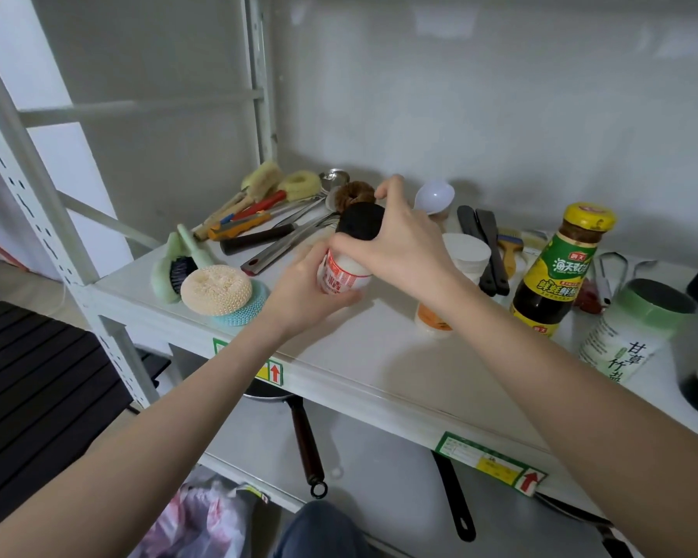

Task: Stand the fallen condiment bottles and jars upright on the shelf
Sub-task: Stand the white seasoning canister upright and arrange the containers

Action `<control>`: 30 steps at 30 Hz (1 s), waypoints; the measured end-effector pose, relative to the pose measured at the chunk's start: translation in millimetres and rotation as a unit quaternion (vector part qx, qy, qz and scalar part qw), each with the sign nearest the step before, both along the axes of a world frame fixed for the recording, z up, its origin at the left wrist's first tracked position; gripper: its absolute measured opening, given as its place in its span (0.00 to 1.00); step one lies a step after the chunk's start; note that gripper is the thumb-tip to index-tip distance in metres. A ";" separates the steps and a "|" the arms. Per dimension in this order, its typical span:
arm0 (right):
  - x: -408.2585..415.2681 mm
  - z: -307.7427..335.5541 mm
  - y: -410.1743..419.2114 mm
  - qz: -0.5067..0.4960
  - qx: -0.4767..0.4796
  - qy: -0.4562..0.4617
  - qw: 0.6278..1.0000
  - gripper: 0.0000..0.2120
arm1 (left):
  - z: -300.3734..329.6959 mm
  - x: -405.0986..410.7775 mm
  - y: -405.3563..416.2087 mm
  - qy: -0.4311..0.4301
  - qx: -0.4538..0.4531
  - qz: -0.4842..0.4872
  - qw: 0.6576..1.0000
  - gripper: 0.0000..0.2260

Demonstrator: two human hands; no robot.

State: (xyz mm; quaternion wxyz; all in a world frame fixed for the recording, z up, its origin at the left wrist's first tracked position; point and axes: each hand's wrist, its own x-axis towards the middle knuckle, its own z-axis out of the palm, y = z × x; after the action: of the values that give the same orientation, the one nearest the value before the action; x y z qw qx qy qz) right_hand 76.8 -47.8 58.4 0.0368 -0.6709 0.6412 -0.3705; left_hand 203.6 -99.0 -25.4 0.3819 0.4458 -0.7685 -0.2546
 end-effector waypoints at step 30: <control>-23.0 13.0 -28.9 0.118 0.044 0.062 0.990 0.14 | -12.2 -11.2 6.7 0.025 0.098 -0.008 0.995 0.37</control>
State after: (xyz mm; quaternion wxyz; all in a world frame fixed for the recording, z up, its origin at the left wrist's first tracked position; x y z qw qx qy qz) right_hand 53.8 -76.7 71.4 0.0695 -0.7615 0.5743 -0.2925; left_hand 192.5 -92.3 -37.6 0.3537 0.4686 -0.7332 -0.3432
